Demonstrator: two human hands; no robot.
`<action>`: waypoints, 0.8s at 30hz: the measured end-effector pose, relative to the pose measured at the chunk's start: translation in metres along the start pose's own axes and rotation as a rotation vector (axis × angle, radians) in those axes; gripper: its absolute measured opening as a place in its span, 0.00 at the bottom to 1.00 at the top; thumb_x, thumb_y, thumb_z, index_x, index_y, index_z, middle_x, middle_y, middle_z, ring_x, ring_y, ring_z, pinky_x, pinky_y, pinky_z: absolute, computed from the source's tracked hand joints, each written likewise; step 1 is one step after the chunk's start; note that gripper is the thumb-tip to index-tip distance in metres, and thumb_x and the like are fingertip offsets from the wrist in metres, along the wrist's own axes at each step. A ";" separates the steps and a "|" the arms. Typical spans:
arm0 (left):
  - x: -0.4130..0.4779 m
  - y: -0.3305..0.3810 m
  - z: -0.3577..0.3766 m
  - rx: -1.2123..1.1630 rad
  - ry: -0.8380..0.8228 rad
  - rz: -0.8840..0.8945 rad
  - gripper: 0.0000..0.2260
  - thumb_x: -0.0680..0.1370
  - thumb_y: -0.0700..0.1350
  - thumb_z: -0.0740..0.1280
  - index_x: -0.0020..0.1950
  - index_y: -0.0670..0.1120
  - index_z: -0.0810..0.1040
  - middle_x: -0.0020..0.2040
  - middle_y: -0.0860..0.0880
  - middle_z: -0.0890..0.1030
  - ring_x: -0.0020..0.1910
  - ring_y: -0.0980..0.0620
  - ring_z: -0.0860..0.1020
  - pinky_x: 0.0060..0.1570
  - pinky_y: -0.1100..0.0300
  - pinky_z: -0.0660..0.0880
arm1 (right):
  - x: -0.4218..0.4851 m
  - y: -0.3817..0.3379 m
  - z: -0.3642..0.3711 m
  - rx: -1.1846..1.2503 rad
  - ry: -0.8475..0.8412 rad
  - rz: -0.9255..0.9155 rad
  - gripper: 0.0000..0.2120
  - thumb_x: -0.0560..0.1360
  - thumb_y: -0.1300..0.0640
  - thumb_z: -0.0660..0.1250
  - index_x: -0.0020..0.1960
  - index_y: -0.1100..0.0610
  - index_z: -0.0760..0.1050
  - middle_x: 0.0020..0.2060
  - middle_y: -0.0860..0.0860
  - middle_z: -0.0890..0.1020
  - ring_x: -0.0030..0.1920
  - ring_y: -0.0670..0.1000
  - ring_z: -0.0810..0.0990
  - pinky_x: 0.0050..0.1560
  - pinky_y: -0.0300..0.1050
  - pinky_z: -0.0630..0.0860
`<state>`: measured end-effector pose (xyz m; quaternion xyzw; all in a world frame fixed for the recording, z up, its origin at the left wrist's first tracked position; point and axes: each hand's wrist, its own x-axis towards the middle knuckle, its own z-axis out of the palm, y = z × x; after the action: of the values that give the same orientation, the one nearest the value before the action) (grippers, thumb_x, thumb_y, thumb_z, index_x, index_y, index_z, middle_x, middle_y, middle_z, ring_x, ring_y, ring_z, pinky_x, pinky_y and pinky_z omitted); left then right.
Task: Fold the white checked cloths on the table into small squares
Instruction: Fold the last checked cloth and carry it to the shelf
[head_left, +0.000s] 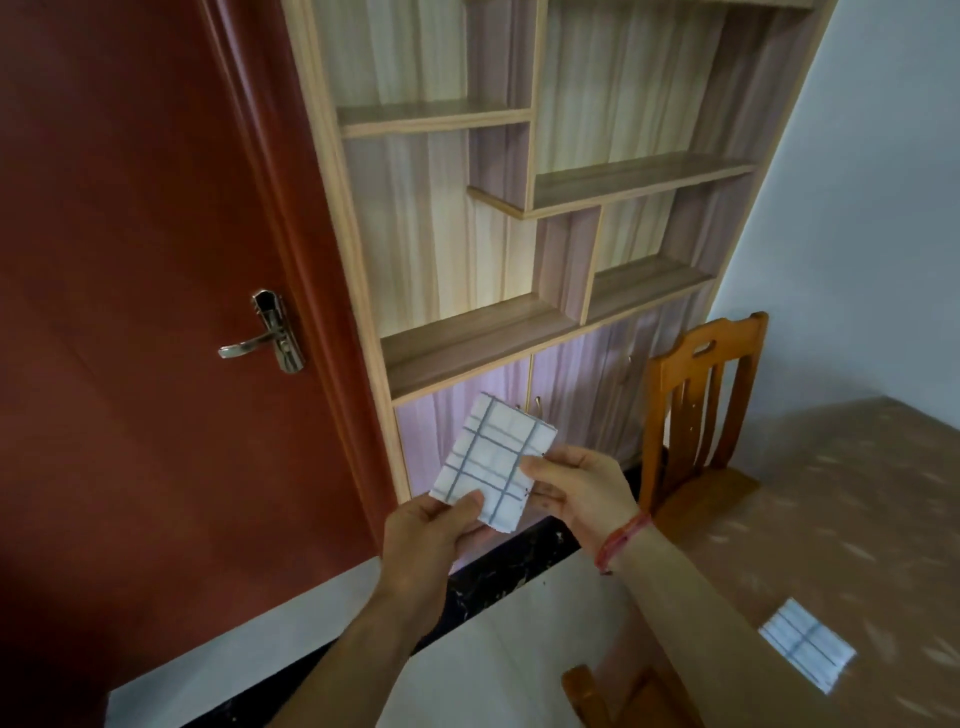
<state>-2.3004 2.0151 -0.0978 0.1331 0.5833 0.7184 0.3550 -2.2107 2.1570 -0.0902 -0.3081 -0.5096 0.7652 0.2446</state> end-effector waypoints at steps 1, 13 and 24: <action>0.014 0.004 0.002 0.056 -0.026 0.003 0.10 0.77 0.34 0.68 0.58 0.35 0.80 0.50 0.42 0.85 0.50 0.45 0.84 0.49 0.54 0.81 | 0.010 -0.006 -0.005 -0.005 0.004 0.011 0.08 0.73 0.67 0.70 0.52 0.65 0.80 0.47 0.60 0.85 0.49 0.57 0.85 0.47 0.50 0.82; 0.178 0.028 0.045 0.447 -0.391 0.004 0.11 0.78 0.34 0.65 0.54 0.46 0.82 0.48 0.50 0.86 0.47 0.54 0.84 0.44 0.61 0.79 | 0.100 -0.042 -0.066 -0.146 0.203 0.001 0.07 0.74 0.65 0.69 0.52 0.63 0.81 0.47 0.57 0.86 0.48 0.55 0.85 0.44 0.46 0.83; 0.281 0.038 0.107 0.442 -0.788 -0.067 0.10 0.79 0.35 0.64 0.55 0.46 0.82 0.49 0.50 0.86 0.49 0.53 0.84 0.44 0.62 0.79 | 0.135 -0.072 -0.080 -0.171 0.602 -0.080 0.04 0.73 0.66 0.71 0.47 0.64 0.82 0.40 0.58 0.86 0.40 0.54 0.85 0.37 0.43 0.81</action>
<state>-2.4489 2.2793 -0.0947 0.4502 0.5469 0.4593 0.5360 -2.2418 2.3261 -0.0763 -0.5198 -0.4887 0.5838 0.3876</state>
